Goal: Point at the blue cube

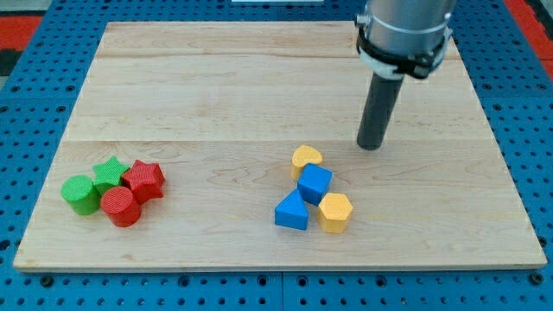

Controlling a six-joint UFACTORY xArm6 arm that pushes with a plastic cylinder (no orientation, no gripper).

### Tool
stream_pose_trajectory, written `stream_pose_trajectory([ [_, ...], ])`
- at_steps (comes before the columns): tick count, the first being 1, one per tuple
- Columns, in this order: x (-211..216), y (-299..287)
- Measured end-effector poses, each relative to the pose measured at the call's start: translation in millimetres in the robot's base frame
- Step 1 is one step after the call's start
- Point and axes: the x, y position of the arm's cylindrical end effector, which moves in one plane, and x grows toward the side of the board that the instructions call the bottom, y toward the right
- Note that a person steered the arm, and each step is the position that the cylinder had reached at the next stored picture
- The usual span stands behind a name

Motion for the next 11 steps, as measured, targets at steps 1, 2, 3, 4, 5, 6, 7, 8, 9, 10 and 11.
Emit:
stream_pose_trajectory([
  [1, -33.1, -7.3],
  [2, -50.3, -61.5],
  [3, -49.1, -102.2],
  [4, -23.7, -106.6],
  [5, -11.5, -144.4],
  [6, 6.3, -179.6],
  [7, 51.2, -181.7],
  [8, 81.1, -170.8],
  [9, 81.2, -138.5],
  [10, 81.4, -107.6],
  [11, 79.9, -88.0],
])
